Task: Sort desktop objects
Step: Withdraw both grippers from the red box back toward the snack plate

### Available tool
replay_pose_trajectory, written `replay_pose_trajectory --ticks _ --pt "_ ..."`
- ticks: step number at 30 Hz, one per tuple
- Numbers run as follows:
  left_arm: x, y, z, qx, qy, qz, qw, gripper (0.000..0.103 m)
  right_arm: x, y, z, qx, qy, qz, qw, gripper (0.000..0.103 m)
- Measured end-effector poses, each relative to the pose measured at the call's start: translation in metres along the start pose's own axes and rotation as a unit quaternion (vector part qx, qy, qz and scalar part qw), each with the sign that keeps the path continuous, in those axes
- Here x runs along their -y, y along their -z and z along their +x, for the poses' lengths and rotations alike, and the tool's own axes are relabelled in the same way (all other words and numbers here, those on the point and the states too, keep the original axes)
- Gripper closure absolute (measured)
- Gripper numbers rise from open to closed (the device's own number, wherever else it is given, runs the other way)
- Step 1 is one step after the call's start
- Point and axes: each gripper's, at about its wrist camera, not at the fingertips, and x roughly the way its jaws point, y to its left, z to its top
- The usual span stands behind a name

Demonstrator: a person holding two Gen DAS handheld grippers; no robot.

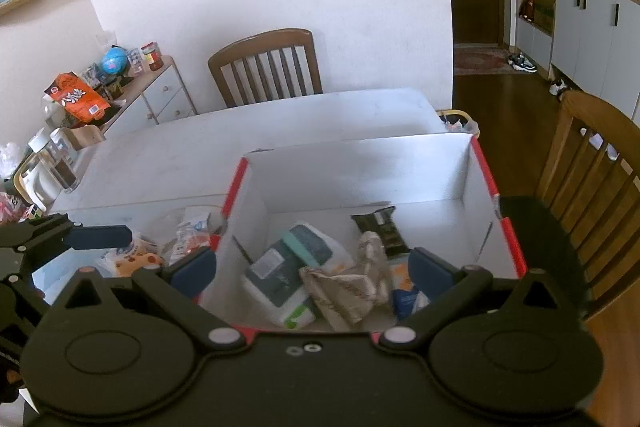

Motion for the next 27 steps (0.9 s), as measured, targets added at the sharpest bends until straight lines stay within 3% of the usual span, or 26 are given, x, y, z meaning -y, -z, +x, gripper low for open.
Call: replay_pose_trajectory --ticks 27 --pt "-0.114 0.054 -0.064 0.012 -0.004 -0.007 0.9999 0.0 -0.138 0.024 0.033 0.006 0.009 0.007 1.0 0.0"
